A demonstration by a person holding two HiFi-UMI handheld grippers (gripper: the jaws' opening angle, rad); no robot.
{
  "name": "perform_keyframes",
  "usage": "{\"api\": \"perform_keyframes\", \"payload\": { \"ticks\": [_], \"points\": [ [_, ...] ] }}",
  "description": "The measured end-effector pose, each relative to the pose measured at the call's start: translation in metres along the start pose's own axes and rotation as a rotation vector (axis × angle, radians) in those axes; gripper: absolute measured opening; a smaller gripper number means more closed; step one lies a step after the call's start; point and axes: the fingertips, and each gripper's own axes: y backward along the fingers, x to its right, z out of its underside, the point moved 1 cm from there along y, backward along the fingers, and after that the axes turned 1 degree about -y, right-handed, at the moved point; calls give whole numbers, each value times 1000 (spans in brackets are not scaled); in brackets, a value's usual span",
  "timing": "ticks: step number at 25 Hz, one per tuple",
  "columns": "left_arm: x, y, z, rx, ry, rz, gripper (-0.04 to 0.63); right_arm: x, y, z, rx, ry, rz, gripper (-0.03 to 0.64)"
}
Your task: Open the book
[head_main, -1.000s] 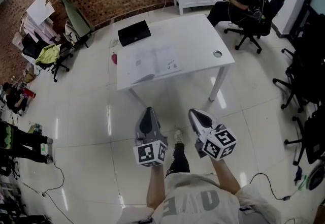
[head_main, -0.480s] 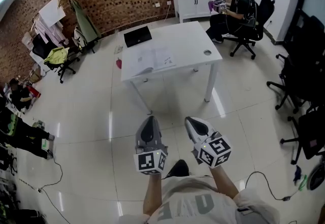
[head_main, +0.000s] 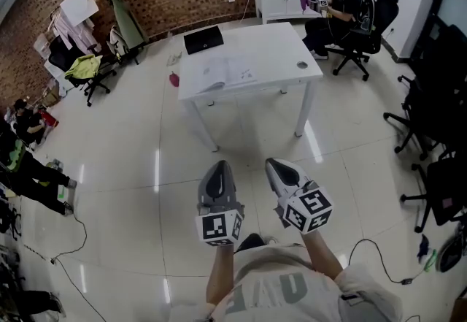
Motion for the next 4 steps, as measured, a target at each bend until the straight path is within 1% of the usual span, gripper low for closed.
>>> {"api": "perform_keyframes", "payload": {
  "ticks": [4],
  "points": [
    [-9,5,4,-5,20,-11,18,-7,-2,4,-2,7,2,3]
  ]
}}
